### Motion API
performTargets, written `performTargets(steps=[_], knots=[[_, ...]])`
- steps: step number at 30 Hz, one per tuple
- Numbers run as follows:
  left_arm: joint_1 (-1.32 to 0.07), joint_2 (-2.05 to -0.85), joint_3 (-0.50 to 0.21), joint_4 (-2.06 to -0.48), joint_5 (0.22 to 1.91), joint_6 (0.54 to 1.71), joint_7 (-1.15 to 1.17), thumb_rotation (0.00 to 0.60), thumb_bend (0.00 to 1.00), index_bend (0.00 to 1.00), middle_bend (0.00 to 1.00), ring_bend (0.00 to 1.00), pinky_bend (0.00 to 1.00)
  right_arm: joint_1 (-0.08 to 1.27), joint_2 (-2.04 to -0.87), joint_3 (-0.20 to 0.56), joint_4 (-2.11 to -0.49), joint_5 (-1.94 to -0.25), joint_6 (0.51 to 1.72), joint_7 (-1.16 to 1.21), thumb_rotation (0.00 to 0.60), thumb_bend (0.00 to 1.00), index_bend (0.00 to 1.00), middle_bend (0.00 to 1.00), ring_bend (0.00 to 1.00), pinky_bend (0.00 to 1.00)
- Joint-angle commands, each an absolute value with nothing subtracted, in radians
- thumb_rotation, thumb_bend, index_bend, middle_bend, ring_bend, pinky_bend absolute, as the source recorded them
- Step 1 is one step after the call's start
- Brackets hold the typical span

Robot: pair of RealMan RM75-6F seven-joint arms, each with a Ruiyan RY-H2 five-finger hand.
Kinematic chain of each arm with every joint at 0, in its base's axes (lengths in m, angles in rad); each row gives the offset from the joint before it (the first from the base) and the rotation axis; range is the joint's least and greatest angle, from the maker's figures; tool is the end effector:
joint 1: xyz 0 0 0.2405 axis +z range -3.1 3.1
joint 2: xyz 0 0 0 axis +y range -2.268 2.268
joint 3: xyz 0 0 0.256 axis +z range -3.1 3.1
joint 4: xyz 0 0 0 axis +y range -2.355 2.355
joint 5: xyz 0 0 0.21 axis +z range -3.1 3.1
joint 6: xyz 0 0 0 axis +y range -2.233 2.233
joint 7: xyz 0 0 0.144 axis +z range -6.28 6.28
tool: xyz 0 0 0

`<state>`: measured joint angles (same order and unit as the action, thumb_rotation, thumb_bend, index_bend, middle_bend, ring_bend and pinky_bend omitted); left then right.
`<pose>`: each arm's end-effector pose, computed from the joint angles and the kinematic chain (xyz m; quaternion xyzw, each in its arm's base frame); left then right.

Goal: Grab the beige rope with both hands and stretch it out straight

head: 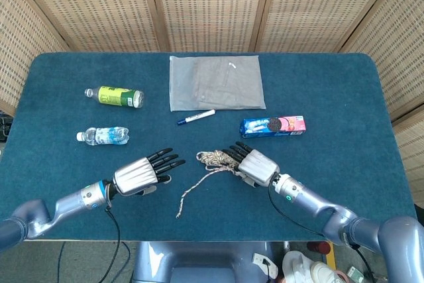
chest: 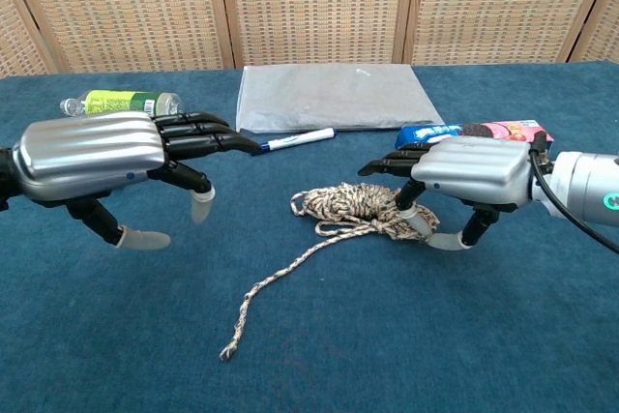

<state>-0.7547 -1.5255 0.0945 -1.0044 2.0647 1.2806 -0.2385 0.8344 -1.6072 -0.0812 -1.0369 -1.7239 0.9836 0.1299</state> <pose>-0.1858 0.3088 -0.0015 -0.8819 -0.0926 -0.4143 0.2053 -0.1818 -0.3451 -0.0409 0.8762 -0.1961 0.3345 0.2862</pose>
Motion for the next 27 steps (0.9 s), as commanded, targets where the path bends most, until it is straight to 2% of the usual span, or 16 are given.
performTargets(steps=[1,13,27], knots=[[-0.780,-1.565,0.111,-0.960,2.080,1.279,-0.264,0.600,0.30,0.48,0.00,0.00,0.00,0.835,-1.612,-0.081,-1.026,-1.720,0.981,0.145,0.600,0.43,0.66,0.00,0.00,0.00],[-0.837,-1.748,0.182,-0.756,2.114,1.347,-0.365,0.600,0.31,0.50,0.00,0.00,0.00,0.836,-1.640,-0.091,-0.944,-1.730,0.999,0.219,0.600,0.43,0.66,0.00,0.00,0.00],[-0.859,-1.777,0.241,-0.698,2.088,1.336,-0.379,0.600,0.34,0.50,0.00,0.00,0.00,0.840,-1.656,-0.109,-0.903,-1.743,0.997,0.244,0.600,0.43,0.66,0.00,0.00,0.00]])
